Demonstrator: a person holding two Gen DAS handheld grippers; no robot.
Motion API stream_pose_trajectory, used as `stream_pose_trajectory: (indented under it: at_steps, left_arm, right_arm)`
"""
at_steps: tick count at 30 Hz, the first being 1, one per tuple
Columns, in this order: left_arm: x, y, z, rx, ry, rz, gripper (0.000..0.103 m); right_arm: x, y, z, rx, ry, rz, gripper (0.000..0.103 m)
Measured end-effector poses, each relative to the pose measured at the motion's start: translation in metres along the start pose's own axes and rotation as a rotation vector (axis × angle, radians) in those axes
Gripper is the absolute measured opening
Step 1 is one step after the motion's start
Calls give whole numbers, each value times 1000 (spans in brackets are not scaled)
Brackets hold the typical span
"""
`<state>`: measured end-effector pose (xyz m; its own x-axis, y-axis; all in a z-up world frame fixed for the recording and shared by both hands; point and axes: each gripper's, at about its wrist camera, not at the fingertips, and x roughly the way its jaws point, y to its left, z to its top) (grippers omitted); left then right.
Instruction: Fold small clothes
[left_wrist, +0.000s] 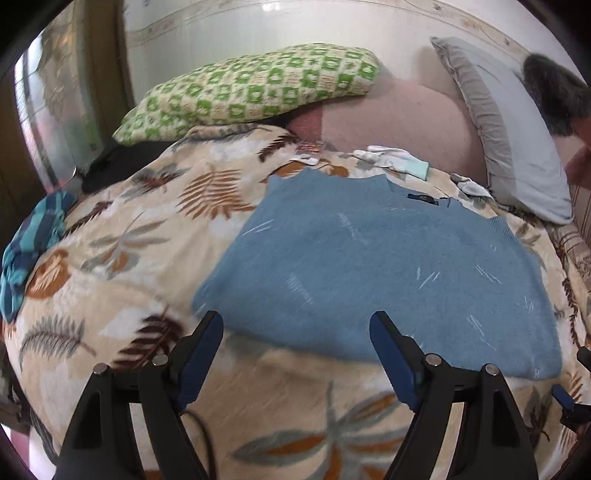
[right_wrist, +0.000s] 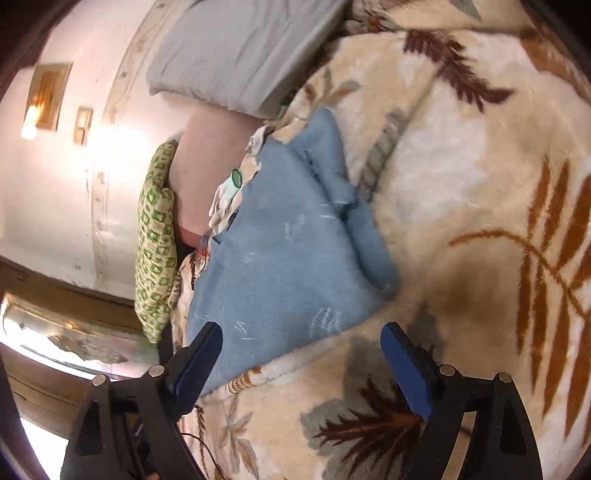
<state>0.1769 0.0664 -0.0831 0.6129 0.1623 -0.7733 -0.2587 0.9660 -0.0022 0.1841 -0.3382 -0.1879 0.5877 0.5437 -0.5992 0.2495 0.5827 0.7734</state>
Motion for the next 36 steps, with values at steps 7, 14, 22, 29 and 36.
stream_pose_trajectory:
  at_steps: [7, 14, 22, 29, 36]
  left_arm:
    - [29, -25, 5, 12, 28, -14, 82]
    - [43, -23, 4, 23, 36, -2, 82]
    - [41, -20, 13, 54, -25, -23, 82]
    - [88, -56, -10, 240, 149, -18, 82]
    - [107, -33, -7, 225, 222, -41, 82]
  right_arm:
    - [15, -15, 9, 66, 17, -18, 82]
    - [32, -14, 26, 77, 32, -116, 48]
    - [42, 8, 28, -19, 27, -187, 20]
    - [63, 5, 25, 21, 50, -153, 41]
    - [52, 64, 32, -143, -23, -189, 10]
